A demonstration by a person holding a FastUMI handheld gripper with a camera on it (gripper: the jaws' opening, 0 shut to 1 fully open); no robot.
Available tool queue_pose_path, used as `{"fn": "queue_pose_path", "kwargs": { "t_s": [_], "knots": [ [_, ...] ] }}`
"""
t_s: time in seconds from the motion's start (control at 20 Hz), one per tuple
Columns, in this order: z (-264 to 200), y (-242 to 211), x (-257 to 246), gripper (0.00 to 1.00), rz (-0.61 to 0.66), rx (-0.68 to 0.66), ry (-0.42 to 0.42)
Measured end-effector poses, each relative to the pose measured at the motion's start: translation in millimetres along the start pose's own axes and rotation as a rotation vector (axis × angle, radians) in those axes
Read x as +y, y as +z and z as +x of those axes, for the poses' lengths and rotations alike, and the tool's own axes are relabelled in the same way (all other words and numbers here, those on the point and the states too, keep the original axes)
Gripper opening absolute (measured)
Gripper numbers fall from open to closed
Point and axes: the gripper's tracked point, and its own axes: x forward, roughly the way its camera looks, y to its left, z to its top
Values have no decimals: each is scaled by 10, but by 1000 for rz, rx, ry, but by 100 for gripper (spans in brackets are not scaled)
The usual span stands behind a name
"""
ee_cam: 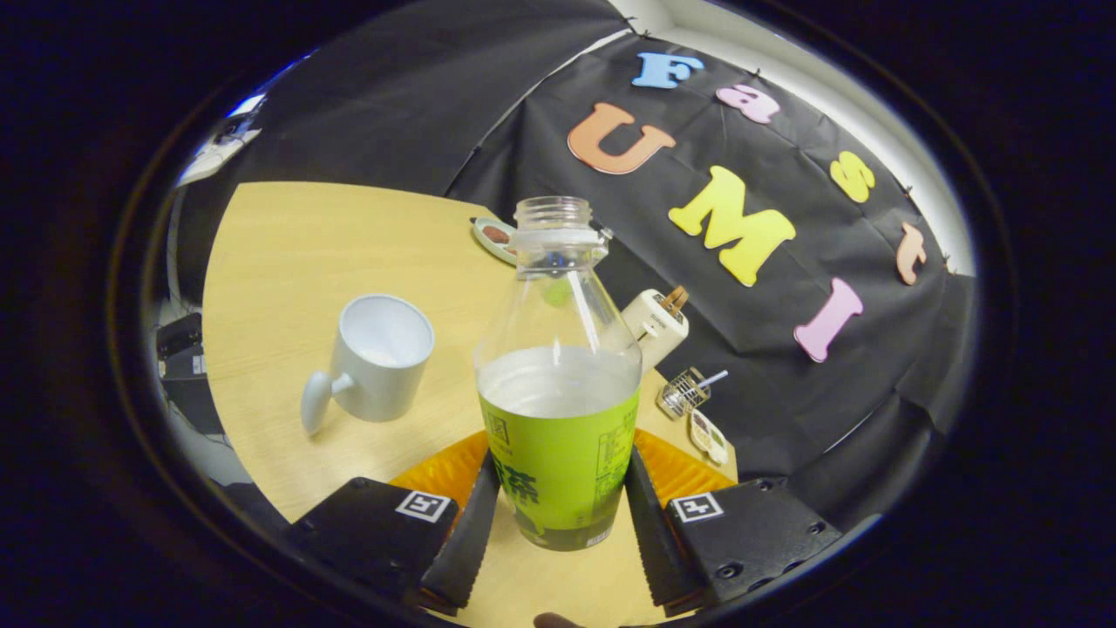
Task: Take the bottle from table, then pour the juice into the cup, finally place the bottle on the coaster
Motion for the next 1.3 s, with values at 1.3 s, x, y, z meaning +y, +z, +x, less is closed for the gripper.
{"fn": "queue_pose_path", "kwargs": {
  "t_s": [1.3],
  "knots": [
    [180, 306, -231, 78, -711, 164, -232]
  ]
}}
